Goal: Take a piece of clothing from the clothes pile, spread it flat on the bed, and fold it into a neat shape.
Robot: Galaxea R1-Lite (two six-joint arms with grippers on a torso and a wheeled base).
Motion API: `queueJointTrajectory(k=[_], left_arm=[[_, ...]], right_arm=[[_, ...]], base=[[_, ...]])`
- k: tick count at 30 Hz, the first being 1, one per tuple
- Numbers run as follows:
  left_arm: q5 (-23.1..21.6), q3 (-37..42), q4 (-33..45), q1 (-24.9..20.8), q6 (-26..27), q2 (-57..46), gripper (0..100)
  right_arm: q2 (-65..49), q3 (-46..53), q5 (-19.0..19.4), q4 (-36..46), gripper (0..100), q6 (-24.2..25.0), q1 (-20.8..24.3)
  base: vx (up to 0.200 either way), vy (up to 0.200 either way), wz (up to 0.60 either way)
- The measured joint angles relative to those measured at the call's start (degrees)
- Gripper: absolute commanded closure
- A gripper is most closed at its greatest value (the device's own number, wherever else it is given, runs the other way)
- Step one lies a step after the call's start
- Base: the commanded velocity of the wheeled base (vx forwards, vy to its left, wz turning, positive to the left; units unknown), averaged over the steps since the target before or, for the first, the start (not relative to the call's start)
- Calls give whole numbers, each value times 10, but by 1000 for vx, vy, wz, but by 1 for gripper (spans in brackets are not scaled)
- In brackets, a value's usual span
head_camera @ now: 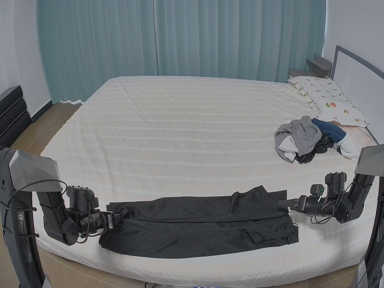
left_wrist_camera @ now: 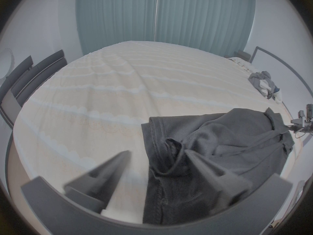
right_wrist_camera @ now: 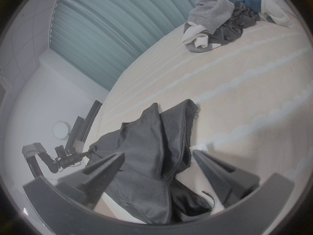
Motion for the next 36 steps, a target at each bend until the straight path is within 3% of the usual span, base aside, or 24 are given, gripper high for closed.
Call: queueJointTrajectory(k=[8,15,22,26,36], left_arm=[[-28,18,5,3,-1,-46,0],[-28,17,30,21,-1,-69,0],[-34,8,159,31,0,-113,0],[-42,-8,176,33,-7,-133,0],[-44,-65,185,8,-144,-118,0]], right_arm=[[-22,-22,-2,-6,0,87,-6],[-25,-33,-3,-7,0,91,-7],[-24,-36,-3,-7,0,92,-7],[-21,-38,-3,-7,0,92,-7],[-14,-40,-3,-7,0,92,-6]], base=[[0,0,0],[0,0,0],[0,0,0],[0,0,0],[0,0,0]])
